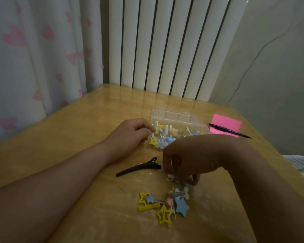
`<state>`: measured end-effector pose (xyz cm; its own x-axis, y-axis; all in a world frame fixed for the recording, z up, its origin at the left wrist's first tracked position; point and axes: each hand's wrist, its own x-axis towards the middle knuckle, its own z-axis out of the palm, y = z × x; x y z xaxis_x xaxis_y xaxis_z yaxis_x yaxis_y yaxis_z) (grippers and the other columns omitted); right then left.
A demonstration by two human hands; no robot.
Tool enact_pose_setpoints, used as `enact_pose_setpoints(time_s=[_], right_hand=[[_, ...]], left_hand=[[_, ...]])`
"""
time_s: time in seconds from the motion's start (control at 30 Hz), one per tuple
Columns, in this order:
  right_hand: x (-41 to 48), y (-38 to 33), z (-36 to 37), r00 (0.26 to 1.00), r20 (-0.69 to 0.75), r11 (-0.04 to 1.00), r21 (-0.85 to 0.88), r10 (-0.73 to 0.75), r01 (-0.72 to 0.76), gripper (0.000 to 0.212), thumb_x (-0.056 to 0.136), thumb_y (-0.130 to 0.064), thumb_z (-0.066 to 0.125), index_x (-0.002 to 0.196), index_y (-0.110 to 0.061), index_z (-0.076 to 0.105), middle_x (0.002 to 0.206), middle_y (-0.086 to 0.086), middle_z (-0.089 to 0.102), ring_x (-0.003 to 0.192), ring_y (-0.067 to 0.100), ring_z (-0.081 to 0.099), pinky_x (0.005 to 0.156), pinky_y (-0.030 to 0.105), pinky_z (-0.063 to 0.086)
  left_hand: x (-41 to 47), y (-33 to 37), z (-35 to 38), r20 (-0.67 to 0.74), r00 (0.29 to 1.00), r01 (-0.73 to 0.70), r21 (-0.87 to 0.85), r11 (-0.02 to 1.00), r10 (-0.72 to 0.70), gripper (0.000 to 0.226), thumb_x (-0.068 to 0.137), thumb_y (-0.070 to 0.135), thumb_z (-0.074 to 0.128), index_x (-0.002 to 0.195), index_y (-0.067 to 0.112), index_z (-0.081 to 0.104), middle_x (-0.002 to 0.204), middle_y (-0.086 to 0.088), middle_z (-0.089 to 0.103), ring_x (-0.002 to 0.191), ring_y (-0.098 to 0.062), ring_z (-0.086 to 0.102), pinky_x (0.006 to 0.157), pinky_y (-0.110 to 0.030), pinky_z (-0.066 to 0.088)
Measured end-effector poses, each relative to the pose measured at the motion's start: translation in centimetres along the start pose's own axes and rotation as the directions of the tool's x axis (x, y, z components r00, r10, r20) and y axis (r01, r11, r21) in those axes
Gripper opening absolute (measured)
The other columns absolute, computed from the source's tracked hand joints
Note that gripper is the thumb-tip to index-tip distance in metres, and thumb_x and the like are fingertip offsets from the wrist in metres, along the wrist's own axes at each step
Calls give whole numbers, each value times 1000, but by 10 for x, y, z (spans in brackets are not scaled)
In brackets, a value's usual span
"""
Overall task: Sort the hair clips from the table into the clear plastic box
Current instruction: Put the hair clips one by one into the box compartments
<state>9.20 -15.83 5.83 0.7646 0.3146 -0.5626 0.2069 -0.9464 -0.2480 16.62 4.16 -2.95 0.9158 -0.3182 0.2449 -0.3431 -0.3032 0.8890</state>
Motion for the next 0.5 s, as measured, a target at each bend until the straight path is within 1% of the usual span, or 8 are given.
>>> enact_pose_setpoints(time_s=[0.1,0.17,0.23,0.3,0.37,0.47,0.5], right_hand=[[4,3,-1,995,-81,997,46,-53,56,34,97,-5,66,123,-27,68,102,-3,68,83,20,77,72,31,66],[5,5,-1,986,-141,996,26,-84,89,36,99,-9,63,128,-30,67,97,-8,68,83,16,77,75,30,65],[6,6,-1,976,-189,994,3,-109,111,35,101,-14,60,130,-31,69,99,-11,69,84,12,76,80,29,64],[7,7,0,974,-191,992,3,-125,128,29,102,-15,59,123,-30,73,105,-10,72,87,12,76,83,32,64],[9,9,0,973,-191,990,33,-132,140,23,102,-14,60,116,-27,74,108,-8,73,88,15,76,82,34,65],[9,12,-2,961,-247,986,76,-128,150,19,103,-15,61,111,-26,74,105,-7,72,87,13,73,79,30,63],[10,14,-2,952,-275,982,90,-134,164,18,102,-16,62,108,-28,74,102,-8,72,86,11,72,78,29,61]], left_hand=[[-1,0,0,5,1000,-9,5,1000,9,20,100,15,62,102,26,79,82,2,70,77,-7,63,76,-24,50],[0,0,0,4,1000,-12,15,1000,12,20,100,16,62,102,26,79,83,1,70,77,-7,63,77,-25,51],[0,0,0,-2,1000,-11,14,1000,11,21,100,15,62,101,26,79,82,2,70,76,-6,62,76,-26,50],[0,0,0,-5,1000,-9,16,1000,9,21,100,15,63,100,27,79,81,4,69,76,-5,62,76,-27,50],[1,-1,0,-4,1000,-11,17,1000,12,21,100,15,63,100,28,79,79,5,69,74,-3,61,73,-23,49],[0,0,0,0,1000,-10,10,1000,10,20,100,15,62,101,26,79,78,5,68,71,-1,61,68,-13,46],[0,0,-1,-1,1000,-8,9,1000,8,20,100,15,62,102,25,79,79,5,68,71,0,60,67,-12,46]])
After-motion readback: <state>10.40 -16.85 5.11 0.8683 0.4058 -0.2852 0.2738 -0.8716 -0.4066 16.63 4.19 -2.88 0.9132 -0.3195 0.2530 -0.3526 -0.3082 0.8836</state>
